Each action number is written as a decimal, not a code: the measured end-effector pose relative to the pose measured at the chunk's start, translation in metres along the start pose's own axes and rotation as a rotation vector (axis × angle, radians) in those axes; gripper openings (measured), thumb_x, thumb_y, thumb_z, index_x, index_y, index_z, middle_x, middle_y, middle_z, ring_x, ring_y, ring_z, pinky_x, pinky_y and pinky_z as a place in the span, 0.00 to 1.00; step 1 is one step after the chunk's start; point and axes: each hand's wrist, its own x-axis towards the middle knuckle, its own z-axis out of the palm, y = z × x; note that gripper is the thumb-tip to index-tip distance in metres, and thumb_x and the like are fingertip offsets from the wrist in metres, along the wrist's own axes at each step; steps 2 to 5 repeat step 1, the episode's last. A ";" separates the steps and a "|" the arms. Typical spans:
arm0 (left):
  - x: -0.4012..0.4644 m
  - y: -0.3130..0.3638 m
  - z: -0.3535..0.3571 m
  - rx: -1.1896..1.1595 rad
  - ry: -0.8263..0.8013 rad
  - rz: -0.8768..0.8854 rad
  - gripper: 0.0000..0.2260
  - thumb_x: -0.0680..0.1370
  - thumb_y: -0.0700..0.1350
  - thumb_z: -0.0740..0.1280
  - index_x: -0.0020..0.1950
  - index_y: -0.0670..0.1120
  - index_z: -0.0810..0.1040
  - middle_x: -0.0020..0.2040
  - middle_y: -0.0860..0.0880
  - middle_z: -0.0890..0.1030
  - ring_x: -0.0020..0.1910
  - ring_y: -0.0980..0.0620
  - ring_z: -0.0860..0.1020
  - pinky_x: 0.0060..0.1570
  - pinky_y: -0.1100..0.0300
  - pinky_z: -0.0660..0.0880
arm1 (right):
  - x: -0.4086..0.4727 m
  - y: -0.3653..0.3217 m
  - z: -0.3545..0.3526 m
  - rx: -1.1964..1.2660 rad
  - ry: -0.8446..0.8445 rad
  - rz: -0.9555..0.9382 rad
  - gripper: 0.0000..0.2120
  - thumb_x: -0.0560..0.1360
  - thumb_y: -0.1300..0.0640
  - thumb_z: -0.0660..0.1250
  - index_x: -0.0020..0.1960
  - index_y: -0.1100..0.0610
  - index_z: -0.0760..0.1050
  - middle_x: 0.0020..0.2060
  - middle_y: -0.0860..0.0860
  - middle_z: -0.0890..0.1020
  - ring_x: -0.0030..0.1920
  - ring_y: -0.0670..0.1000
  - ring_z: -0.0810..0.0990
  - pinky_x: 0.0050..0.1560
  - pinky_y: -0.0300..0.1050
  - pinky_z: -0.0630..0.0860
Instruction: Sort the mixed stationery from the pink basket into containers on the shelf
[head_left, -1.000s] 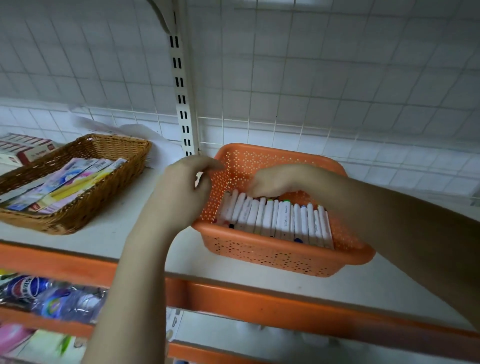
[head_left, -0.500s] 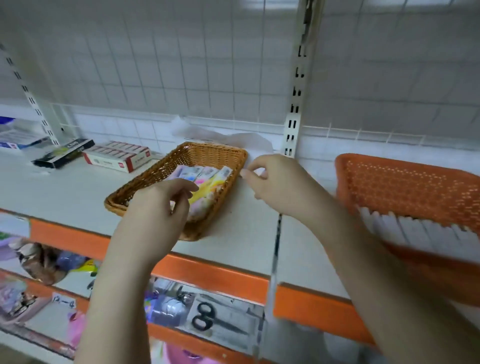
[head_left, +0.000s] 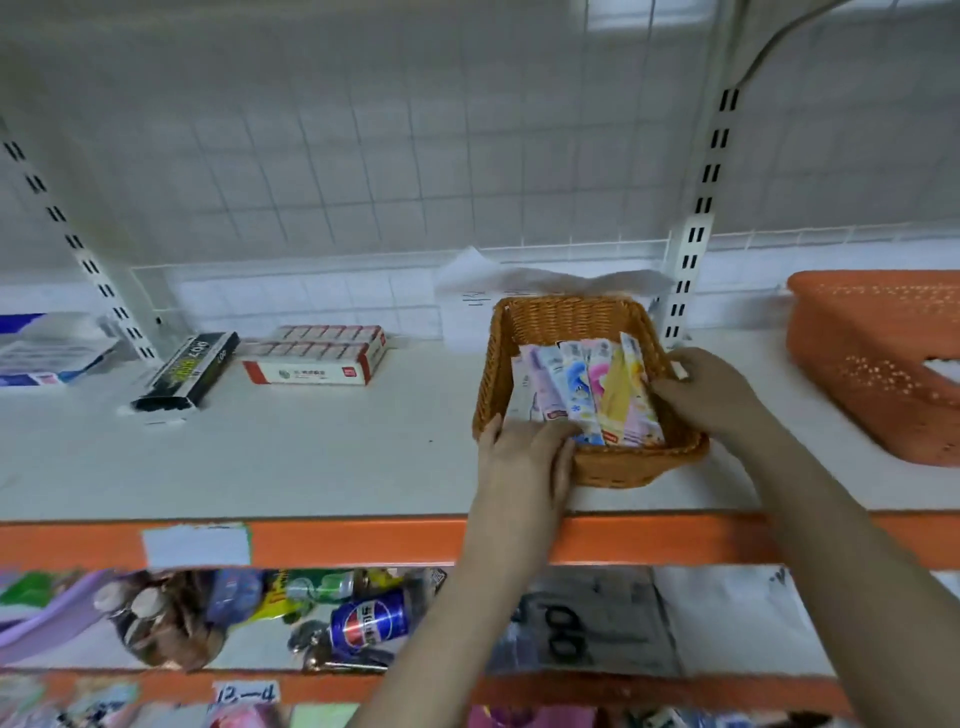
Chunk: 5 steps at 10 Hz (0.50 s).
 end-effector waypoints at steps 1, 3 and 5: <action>-0.006 0.000 -0.002 -0.147 0.018 0.016 0.14 0.80 0.48 0.56 0.57 0.46 0.78 0.55 0.49 0.79 0.57 0.51 0.75 0.68 0.54 0.62 | -0.011 -0.011 -0.023 0.062 0.162 -0.019 0.20 0.77 0.49 0.62 0.66 0.57 0.72 0.56 0.55 0.78 0.58 0.58 0.76 0.59 0.45 0.69; -0.006 0.000 -0.002 -0.147 0.018 0.016 0.14 0.80 0.48 0.56 0.57 0.46 0.78 0.55 0.49 0.79 0.57 0.51 0.75 0.68 0.54 0.62 | -0.011 -0.011 -0.023 0.062 0.162 -0.019 0.20 0.77 0.49 0.62 0.66 0.57 0.72 0.56 0.55 0.78 0.58 0.58 0.76 0.59 0.45 0.69; -0.006 0.000 -0.002 -0.147 0.018 0.016 0.14 0.80 0.48 0.56 0.57 0.46 0.78 0.55 0.49 0.79 0.57 0.51 0.75 0.68 0.54 0.62 | -0.011 -0.011 -0.023 0.062 0.162 -0.019 0.20 0.77 0.49 0.62 0.66 0.57 0.72 0.56 0.55 0.78 0.58 0.58 0.76 0.59 0.45 0.69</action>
